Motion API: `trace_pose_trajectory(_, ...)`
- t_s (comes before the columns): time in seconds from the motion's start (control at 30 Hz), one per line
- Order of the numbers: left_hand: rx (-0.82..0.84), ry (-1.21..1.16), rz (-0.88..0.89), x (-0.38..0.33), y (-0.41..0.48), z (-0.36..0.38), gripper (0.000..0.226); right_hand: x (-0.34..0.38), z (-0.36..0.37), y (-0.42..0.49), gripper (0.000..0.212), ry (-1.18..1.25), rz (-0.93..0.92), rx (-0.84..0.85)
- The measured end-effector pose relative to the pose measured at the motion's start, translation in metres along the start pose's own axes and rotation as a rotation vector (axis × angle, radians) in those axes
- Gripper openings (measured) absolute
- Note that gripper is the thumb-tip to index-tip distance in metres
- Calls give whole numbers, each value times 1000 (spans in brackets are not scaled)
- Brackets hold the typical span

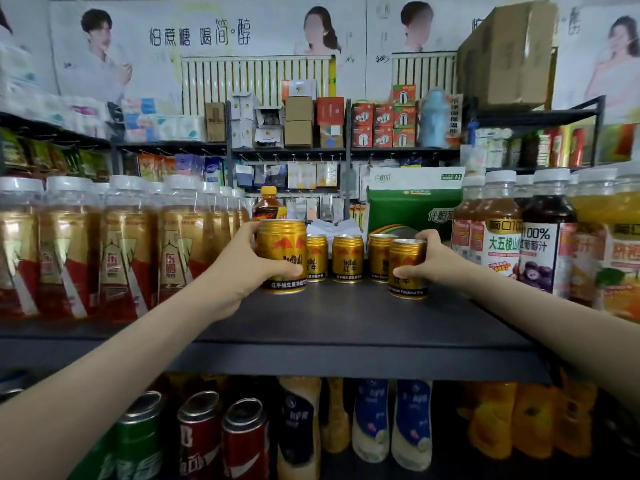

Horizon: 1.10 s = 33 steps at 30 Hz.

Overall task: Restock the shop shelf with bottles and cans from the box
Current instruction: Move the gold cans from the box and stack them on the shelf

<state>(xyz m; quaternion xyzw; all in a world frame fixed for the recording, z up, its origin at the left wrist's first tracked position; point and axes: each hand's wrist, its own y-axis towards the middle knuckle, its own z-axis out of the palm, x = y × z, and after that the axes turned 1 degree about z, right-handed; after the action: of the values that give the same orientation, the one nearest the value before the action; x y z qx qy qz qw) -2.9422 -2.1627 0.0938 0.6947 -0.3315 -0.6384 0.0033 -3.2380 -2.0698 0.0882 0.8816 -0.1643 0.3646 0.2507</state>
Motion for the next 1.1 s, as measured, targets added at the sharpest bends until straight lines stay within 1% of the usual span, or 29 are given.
trace_pose_trajectory(0.13, 53, 31, -54, 9, 11, 4, 93, 0, 0, 8, 82, -27, 24, 62)
trace_pose_trajectory(0.2, 65, 54, -105, 13, 18, 4, 90, 1, -1, 10, 81, -52, 29, 65)
trace_pose_trajectory(0.33, 59, 106, -203, 23, 26, 2, 101, 1, -2, 11, 78, -85, 31, 51)
trace_pose_trajectory(0.4, 26, 126, -229, 27, 26, 0, 103, 2, -2, 10, 81, -62, 26, 37)
trace_pose_trajectory(0.47, -15, 152, -244, 28, 25, -3, 103, 3, -1, 9, 88, -14, 26, 18)
trace_pose_trajectory(0.53, -44, 196, -256, 27, 24, -8, 105, 6, -1, 10, 90, 16, 29, -9)
trace_pose_trajectory(0.67, -38, 276, -281, 25, 20, -13, 103, 15, -7, 19, 83, 66, 26, -114)
trace_pose_trajectory(0.73, -54, 303, -267, 23, 17, -12, 97, 20, -14, 23, 80, 91, 29, -158)
trace_pose_trajectory(0.83, -88, 318, -246, 19, 14, -8, 94, 22, -21, 26, 77, 112, 48, -173)
trace_pose_trajectory(0.97, -136, 322, -248, 14, 15, -6, 93, 20, -24, 27, 77, 80, 52, -180)
trace_pose_trajectory(1.1, -127, 255, -281, 14, 17, -3, 95, 15, -19, 30, 76, -55, 90, -182)
